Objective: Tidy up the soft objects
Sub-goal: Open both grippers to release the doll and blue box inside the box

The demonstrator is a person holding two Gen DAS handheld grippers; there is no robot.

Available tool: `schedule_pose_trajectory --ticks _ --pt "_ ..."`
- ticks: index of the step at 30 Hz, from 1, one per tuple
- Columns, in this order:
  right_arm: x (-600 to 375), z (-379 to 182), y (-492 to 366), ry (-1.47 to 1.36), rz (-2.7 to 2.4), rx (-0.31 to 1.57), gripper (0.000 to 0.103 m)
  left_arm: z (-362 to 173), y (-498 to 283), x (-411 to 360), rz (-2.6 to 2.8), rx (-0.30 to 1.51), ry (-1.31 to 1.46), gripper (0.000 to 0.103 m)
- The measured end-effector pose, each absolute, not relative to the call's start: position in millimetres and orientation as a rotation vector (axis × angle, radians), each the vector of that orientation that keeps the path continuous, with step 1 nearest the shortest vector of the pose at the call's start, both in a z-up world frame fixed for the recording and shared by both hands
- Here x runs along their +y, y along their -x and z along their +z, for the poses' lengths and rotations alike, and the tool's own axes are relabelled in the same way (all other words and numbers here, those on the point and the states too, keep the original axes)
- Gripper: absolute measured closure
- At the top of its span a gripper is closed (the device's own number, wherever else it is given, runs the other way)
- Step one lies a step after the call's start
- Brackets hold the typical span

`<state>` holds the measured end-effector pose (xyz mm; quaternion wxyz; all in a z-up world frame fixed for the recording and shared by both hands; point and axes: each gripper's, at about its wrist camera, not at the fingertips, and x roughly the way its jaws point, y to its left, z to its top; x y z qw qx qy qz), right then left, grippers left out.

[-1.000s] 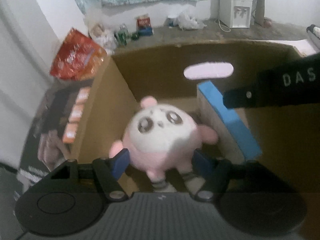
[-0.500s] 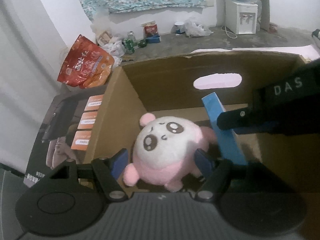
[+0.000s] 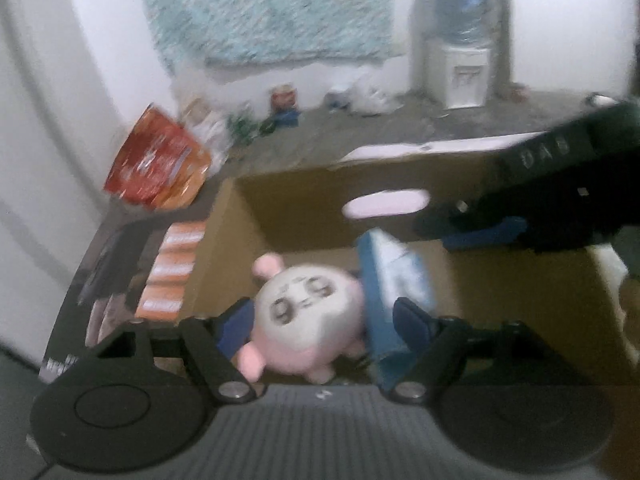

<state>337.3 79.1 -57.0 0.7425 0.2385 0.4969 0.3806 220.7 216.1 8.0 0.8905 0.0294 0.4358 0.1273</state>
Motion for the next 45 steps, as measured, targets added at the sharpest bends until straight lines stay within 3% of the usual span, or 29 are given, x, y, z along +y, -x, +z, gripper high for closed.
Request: schedule_pose_trajectory --ticks 3,8,11,18,20,22,32,45 --pt "55.5 -36.7 -331.1 -0.515 0.857 1.028 0.075 2.4 -229.2 196.8 0.226 0.917 -0.1 0.04" --pt "2.0 -15.3 -317.7 -0.517 0.868 0.95 0.075 -24.7 -245.9 181.7 0.192 0.987 -0.123 0.072" --pt "-28.1 -11.6 -307.2 -0.524 0.863 0.928 0.075 -42.2 -254.4 186.7 0.195 1.042 -0.079 0.077" --pt "-82.8 -14.7 -283.8 -0.542 0.855 0.907 0.075 -58.9 -263.8 204.7 0.141 1.077 0.088 0.069" --pt "-89.5 -18.0 -279.0 -0.538 0.857 0.914 0.075 -61.3 -265.3 206.8 0.123 1.095 0.128 0.052" --pt "-91.1 -22.0 -274.8 -0.536 0.854 0.918 0.075 -60.7 -264.8 206.6 0.136 1.082 0.141 0.045" --pt "-103.5 -29.7 -265.1 -0.544 0.836 0.907 0.075 -29.2 -261.5 203.2 0.086 0.916 0.358 0.049" --pt "-138.1 -57.4 -268.3 -0.597 0.744 0.957 0.072 -102.3 -294.1 217.8 0.066 1.071 0.736 0.053"
